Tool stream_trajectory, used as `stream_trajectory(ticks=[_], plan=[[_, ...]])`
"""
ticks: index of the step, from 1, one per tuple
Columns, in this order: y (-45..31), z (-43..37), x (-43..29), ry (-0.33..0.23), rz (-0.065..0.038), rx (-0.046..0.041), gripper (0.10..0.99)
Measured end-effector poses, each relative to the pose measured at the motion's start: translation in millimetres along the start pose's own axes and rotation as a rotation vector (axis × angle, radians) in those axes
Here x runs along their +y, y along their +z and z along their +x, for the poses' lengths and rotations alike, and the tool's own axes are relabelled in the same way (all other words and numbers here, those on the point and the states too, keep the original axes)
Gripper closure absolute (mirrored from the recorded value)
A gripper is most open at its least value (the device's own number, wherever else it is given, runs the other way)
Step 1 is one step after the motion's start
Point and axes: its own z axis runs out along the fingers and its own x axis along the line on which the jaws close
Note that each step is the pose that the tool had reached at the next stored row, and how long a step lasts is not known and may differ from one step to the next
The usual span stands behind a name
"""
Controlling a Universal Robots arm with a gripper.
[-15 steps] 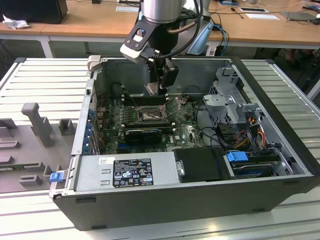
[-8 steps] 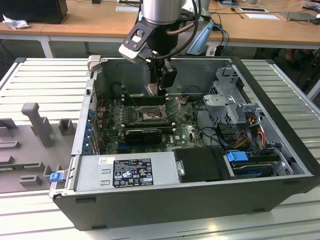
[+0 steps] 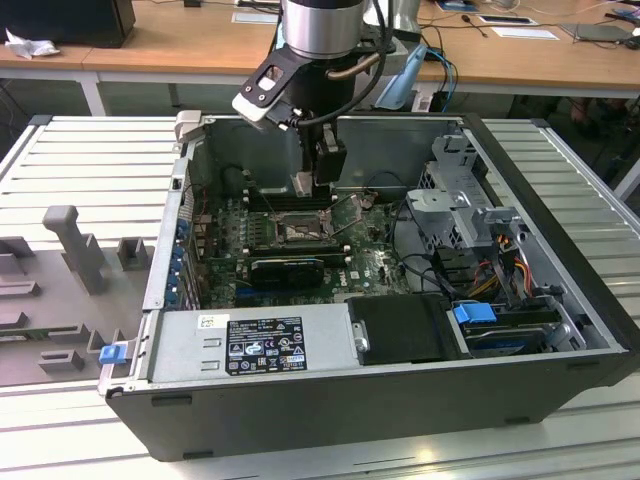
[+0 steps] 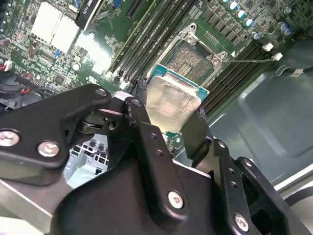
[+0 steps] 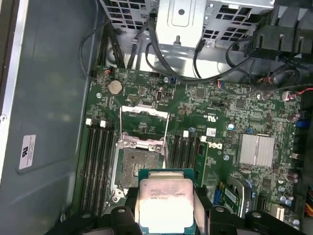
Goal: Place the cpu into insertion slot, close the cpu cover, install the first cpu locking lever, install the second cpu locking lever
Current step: 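Place the cpu into insertion slot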
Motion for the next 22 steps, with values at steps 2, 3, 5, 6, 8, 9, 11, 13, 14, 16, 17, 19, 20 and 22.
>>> stream_trajectory(ticks=[2, 3, 5, 6, 8, 9, 11, 13, 14, 16, 17, 19, 20, 22], plan=[[2.9, 0.0, -0.1, 0.005, 0.000, -0.0001, 0.557], [4.2, -0.1, -0.2, 0.012, -0.001, -0.0005, 0.557], [6.7, -0.2, -0.3, 0.045, -0.002, -0.0018, 0.557], [8.2, -0.3, -0.4, 0.061, -0.002, -0.0026, 0.557], [14.3, 1.3, -0.4, 0.074, -0.003, -0.0032, 0.557], [16.2, 2.0, -0.3, 0.074, -0.003, -0.0031, 0.557], [21.9, 3.7, -0.4, 0.079, -0.003, -0.0031, 0.557], [27.5, 3.5, -0.6, 0.129, -0.005, -0.0053, 0.557], [30.8, 3.9, -0.7, 0.144, -0.006, -0.0059, 0.557], [33.3, 3.9, -0.7, 0.150, -0.006, -0.0061, 0.557], [34.6, 3.9, -0.8, 0.152, -0.006, -0.0059, 0.557], [37.4, 3.8, -0.9, 0.155, -0.006, -0.0060, 0.557], [38.9, 3.9, -1.0, 0.157, -0.006, -0.0060, 0.557], [43.9, 4.9, -1.1, 0.173, -0.007, -0.0068, 0.557]])
